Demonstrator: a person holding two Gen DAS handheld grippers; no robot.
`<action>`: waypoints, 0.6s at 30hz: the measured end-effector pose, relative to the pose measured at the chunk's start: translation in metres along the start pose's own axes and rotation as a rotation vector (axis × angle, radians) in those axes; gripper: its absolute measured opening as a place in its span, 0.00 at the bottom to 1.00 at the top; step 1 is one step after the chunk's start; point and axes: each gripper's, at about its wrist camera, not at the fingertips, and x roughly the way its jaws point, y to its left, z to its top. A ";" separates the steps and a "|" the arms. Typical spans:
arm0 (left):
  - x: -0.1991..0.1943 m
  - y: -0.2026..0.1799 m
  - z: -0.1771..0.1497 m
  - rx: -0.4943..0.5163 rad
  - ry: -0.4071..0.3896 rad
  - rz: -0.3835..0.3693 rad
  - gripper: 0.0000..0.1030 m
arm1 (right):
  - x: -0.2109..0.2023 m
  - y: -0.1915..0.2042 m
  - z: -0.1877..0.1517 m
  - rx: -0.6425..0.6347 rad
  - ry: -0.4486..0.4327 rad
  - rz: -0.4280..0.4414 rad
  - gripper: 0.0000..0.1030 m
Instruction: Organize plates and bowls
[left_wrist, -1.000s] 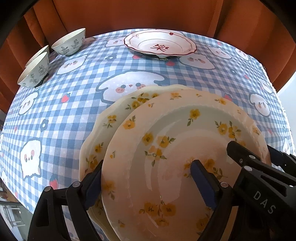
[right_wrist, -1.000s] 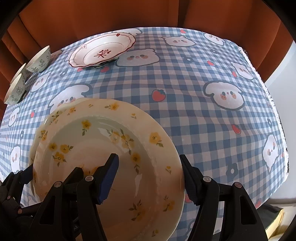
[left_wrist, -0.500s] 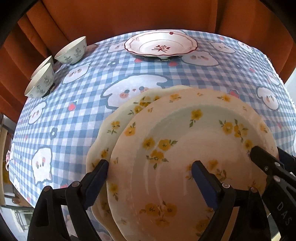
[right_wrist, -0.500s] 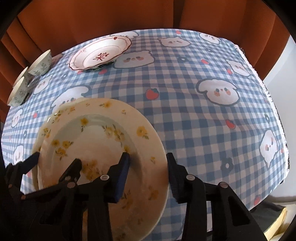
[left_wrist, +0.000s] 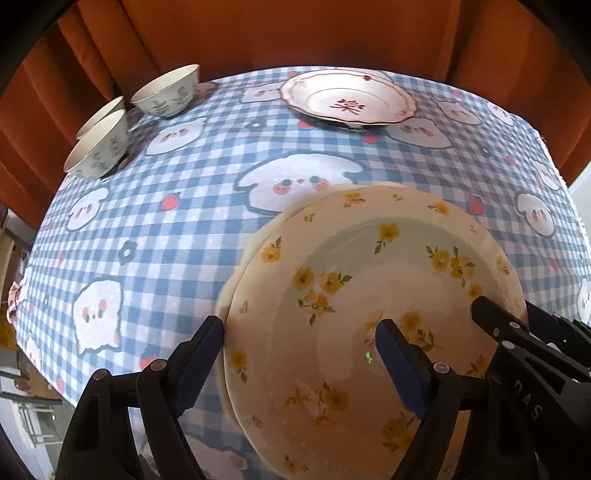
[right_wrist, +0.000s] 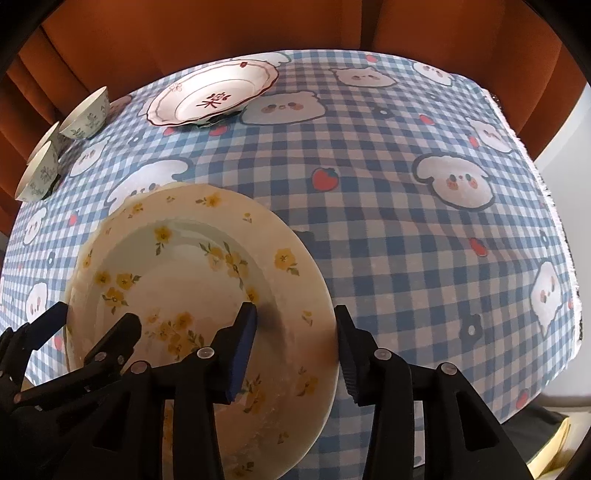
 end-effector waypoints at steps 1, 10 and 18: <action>0.000 0.003 0.000 -0.006 0.005 -0.003 0.84 | 0.001 0.003 0.000 -0.002 0.000 -0.005 0.45; -0.001 0.013 0.003 0.029 0.010 -0.046 0.84 | 0.004 0.012 0.001 0.022 0.005 -0.067 0.54; -0.011 0.031 0.009 0.061 0.000 -0.113 0.86 | -0.017 0.017 -0.003 0.108 -0.009 -0.078 0.66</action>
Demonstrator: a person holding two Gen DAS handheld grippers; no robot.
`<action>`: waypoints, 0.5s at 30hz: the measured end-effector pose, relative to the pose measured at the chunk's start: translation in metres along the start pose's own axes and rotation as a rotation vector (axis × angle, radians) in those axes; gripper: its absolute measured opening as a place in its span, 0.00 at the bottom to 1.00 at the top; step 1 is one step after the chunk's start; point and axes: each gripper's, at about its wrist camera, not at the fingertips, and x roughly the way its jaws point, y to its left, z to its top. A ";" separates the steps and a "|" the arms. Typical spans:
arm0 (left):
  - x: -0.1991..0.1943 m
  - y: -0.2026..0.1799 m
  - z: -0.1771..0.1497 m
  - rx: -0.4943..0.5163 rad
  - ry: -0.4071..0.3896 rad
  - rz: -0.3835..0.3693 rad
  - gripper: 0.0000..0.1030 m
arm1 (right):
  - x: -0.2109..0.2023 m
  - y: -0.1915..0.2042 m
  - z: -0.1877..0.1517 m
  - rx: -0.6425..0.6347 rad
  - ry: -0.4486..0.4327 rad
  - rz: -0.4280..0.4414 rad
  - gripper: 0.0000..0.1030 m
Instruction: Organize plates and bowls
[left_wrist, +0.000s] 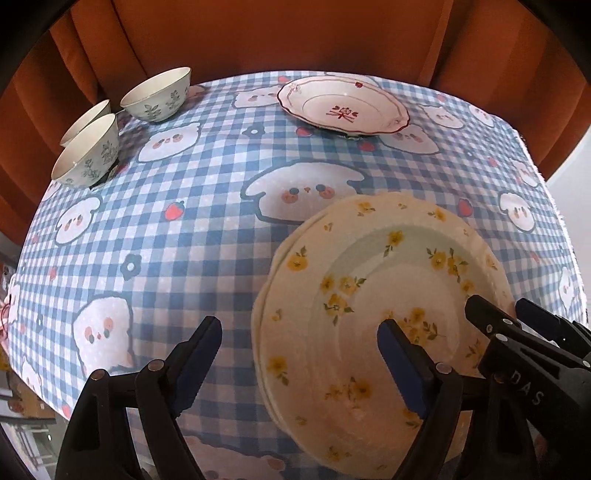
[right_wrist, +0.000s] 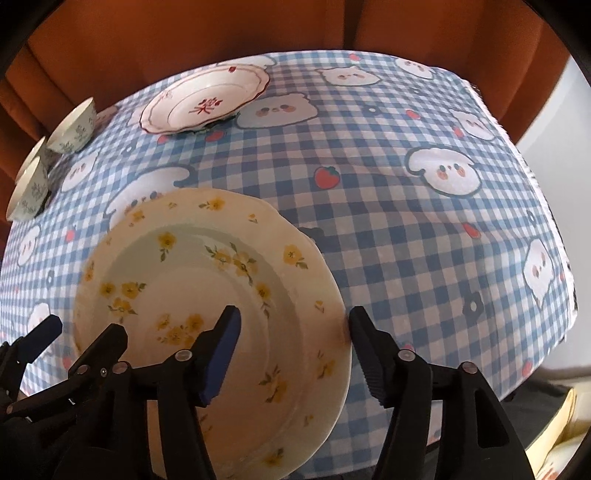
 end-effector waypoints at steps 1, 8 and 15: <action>-0.004 0.003 0.001 0.007 -0.006 -0.005 0.87 | -0.004 0.002 -0.001 0.012 -0.002 0.001 0.67; -0.025 0.027 0.011 0.039 -0.058 -0.024 0.94 | -0.033 0.018 0.002 0.051 -0.053 -0.010 0.73; -0.037 0.047 0.024 0.050 -0.090 -0.059 0.97 | -0.058 0.039 0.009 0.058 -0.120 0.002 0.73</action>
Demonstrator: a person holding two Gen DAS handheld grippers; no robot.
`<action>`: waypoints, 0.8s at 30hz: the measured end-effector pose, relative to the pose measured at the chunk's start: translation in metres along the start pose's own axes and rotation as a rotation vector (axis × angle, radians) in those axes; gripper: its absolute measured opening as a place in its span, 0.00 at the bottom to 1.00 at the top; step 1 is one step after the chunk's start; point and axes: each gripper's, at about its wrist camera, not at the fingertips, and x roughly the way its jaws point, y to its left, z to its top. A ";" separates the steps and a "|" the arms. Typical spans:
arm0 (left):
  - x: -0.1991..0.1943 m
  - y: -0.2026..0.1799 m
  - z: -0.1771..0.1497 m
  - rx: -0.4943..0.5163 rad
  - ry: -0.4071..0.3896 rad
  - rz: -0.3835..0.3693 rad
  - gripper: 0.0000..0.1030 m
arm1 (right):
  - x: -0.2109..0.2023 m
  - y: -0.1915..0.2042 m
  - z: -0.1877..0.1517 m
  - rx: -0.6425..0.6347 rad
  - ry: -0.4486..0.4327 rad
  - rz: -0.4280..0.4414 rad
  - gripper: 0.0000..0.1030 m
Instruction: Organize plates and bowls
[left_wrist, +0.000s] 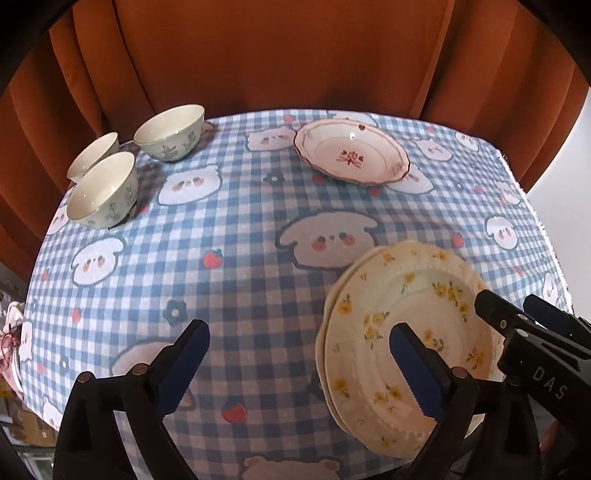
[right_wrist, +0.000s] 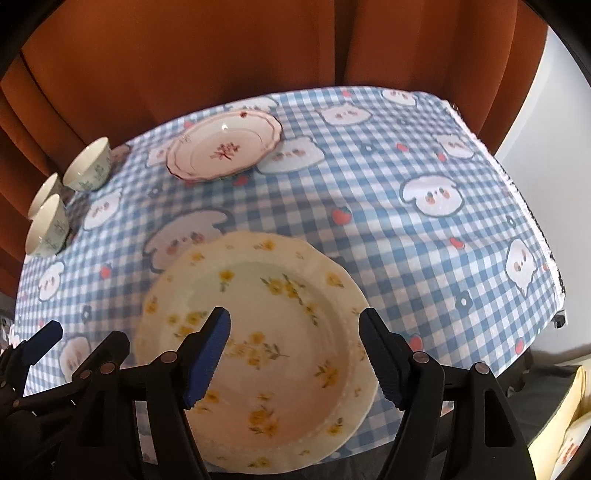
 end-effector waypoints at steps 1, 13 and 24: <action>-0.001 0.002 0.004 0.004 -0.001 -0.009 0.97 | -0.002 0.001 0.002 0.003 -0.011 0.004 0.73; 0.004 -0.001 0.043 -0.008 -0.055 0.020 0.97 | 0.006 0.005 0.041 -0.015 -0.050 0.056 0.73; 0.026 -0.020 0.092 -0.105 -0.103 0.093 0.97 | 0.033 0.000 0.106 -0.152 -0.104 0.064 0.73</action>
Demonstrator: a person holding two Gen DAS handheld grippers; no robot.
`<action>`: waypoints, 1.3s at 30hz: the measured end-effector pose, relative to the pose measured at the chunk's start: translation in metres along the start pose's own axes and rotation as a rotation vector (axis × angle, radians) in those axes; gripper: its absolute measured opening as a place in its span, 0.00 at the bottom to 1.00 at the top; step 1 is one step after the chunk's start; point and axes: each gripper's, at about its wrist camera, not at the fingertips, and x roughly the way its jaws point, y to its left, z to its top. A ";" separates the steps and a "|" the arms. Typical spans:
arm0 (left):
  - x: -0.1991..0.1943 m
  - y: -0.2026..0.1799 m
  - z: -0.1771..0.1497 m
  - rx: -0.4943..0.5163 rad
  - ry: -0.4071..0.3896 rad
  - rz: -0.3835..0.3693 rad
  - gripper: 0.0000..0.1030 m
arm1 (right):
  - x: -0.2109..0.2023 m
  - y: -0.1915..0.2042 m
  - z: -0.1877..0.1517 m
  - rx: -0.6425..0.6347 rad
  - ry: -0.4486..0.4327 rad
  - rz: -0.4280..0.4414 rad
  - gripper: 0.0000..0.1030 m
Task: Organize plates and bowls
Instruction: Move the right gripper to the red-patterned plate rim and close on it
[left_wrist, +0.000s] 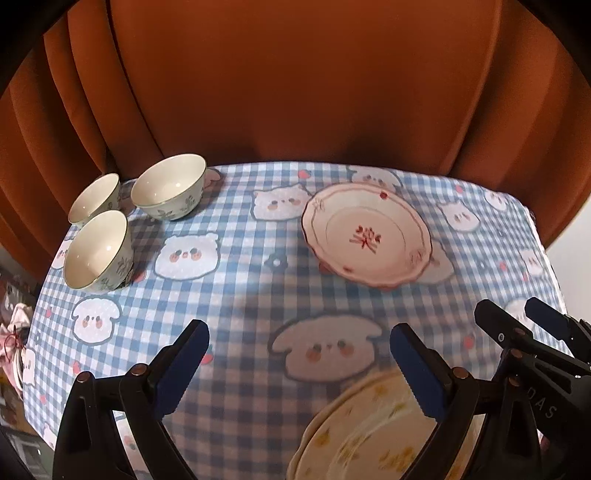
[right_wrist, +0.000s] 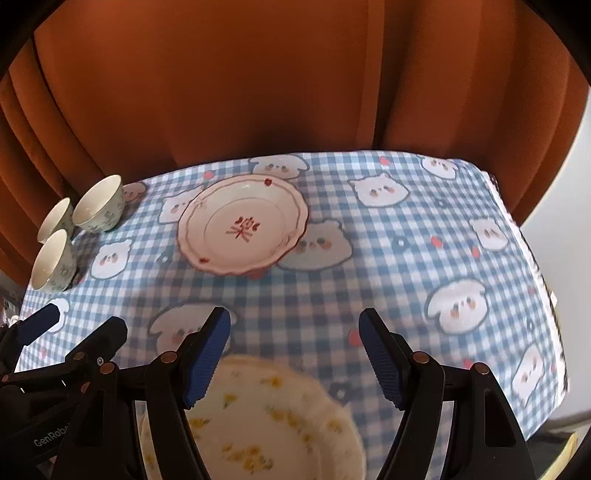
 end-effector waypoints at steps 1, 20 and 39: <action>0.004 -0.003 0.004 -0.011 -0.002 0.009 0.97 | 0.003 -0.002 0.004 -0.008 0.000 0.000 0.73; 0.069 -0.022 0.069 -0.085 -0.012 0.129 0.95 | 0.090 -0.023 0.085 -0.047 0.008 0.139 0.73; 0.172 -0.028 0.086 -0.113 0.080 0.107 0.69 | 0.190 -0.019 0.111 -0.019 0.100 0.145 0.56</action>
